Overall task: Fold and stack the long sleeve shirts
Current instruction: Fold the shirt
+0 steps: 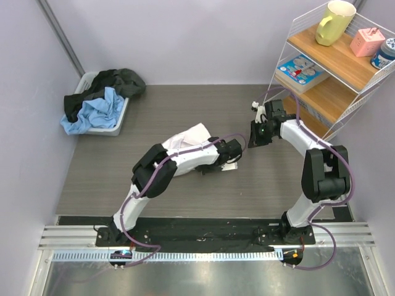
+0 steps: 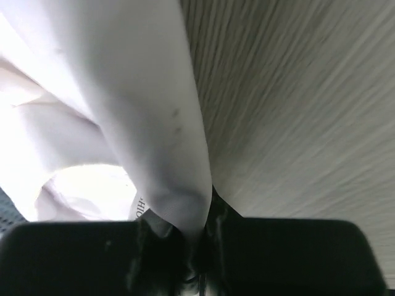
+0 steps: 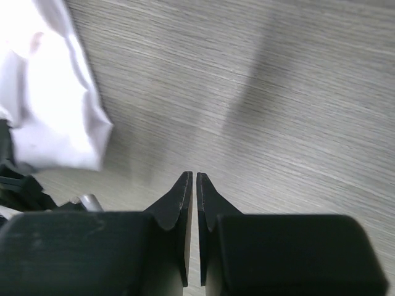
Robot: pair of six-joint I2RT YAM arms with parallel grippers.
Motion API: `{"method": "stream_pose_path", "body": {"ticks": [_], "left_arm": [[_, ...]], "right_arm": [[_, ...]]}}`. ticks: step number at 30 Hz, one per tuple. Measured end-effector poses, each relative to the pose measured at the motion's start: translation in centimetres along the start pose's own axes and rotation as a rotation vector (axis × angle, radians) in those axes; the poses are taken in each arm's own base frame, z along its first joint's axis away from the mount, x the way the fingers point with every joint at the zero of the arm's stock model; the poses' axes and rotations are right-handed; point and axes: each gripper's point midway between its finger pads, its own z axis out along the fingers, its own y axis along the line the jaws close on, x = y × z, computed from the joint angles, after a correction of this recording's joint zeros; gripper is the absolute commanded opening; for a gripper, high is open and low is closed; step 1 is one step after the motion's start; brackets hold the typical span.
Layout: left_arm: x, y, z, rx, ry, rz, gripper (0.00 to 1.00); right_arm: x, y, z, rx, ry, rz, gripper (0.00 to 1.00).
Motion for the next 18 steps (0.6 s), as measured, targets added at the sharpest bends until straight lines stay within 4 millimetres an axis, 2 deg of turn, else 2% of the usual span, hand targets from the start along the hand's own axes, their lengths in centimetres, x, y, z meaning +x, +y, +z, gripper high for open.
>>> {"method": "stream_pose_path", "body": {"ticks": [2,3,4,5,8,10,12,14,16,17,18], "left_arm": [[-1.1,-0.8,-0.7,0.025,-0.034,-0.056,0.25],[-1.6,-1.0,-1.0,0.044,-0.054,-0.088,0.52],[-2.0,-1.0,-1.2,0.057,-0.071,-0.110,0.65],[-2.6,-1.2,-1.5,0.083,-0.097,-0.150,0.70],[-3.6,-1.9,-2.5,0.147,-0.145,-0.196,0.71],[-4.4,-2.1,-4.0,0.195,-0.184,-0.214,0.71],[-5.6,-1.7,-7.0,0.242,-0.261,-0.228,0.70],[-6.4,-0.5,-10.2,0.255,-0.357,-0.250,0.65],[-6.2,0.5,-13.7,0.269,-0.457,-0.269,0.62],[-5.3,1.5,-16.6,0.284,-0.535,-0.288,0.61],[-4.7,2.4,-16.8,0.281,-0.545,-0.312,0.60]], "right_arm": [[-0.4,0.2,-0.9,-0.002,-0.025,-0.018,0.12],[-0.6,0.4,-1.1,-0.006,-0.032,-0.026,0.13],[-0.7,0.5,-1.4,-0.009,-0.040,-0.033,0.13],[-0.7,0.7,-1.5,-0.012,-0.042,-0.040,0.14],[-0.7,0.8,-1.6,-0.020,-0.043,-0.057,0.15],[-0.5,0.9,-1.6,-0.026,-0.036,-0.062,0.15],[-0.2,0.9,-1.7,-0.032,-0.029,-0.065,0.16],[0.0,1.1,-1.8,-0.040,-0.027,-0.065,0.17],[0.6,1.5,-2.0,-0.060,-0.022,-0.057,0.27],[1.1,1.9,-2.2,-0.077,-0.018,-0.046,0.33],[1.5,2.2,-2.4,-0.090,-0.016,-0.035,0.46]]}}
